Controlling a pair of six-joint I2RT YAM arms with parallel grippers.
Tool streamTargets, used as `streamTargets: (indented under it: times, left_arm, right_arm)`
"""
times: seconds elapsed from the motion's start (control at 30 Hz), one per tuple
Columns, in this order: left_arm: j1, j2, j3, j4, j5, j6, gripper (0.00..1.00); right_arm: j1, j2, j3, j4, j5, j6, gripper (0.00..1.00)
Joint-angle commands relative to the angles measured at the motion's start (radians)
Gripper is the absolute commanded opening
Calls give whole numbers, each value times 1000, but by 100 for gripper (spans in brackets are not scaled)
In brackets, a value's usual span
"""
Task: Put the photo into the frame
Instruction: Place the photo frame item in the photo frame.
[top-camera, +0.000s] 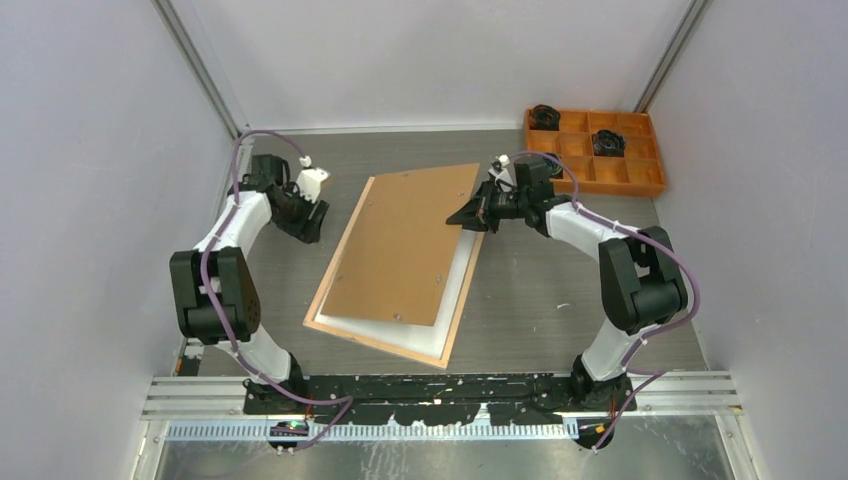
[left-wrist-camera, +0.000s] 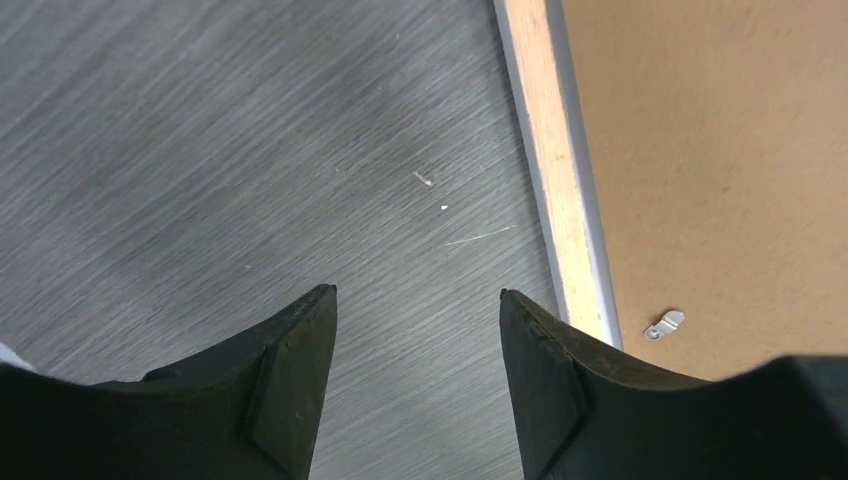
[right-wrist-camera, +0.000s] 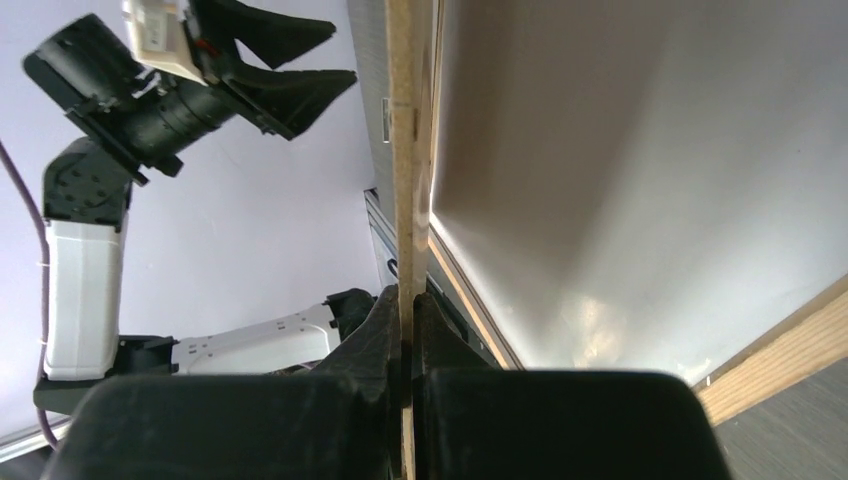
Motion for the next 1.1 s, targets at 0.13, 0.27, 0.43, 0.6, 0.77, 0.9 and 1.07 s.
streamTargets:
  times: [0.13, 0.27, 0.43, 0.6, 0.77, 0.9, 1.07]
  left_arm:
    - [-4, 33, -104, 134, -83, 112, 61]
    - [-6, 35, -159, 176, -98, 135, 60]
    - [-13, 44, -183, 194, -109, 141, 60]
    - [-30, 46, -202, 212, -117, 146, 60]
    - [-42, 49, -213, 222, -127, 148, 60]
    - [-49, 49, -219, 224, -133, 147, 60]
    - [-61, 49, -226, 226, -139, 148, 59]
  right_arm:
    - [-1, 20, -9, 223, -48, 99, 1]
    - [1, 20, -29, 253, -50, 121, 1]
    - [10, 2, -71, 283, -55, 139, 1]
    - [11, -24, -120, 292, -64, 138, 1]
    - [11, -41, -151, 292, -67, 132, 1]
    - [11, -52, -162, 295, -67, 135, 1]
    - [11, -65, -170, 305, -67, 144, 1]
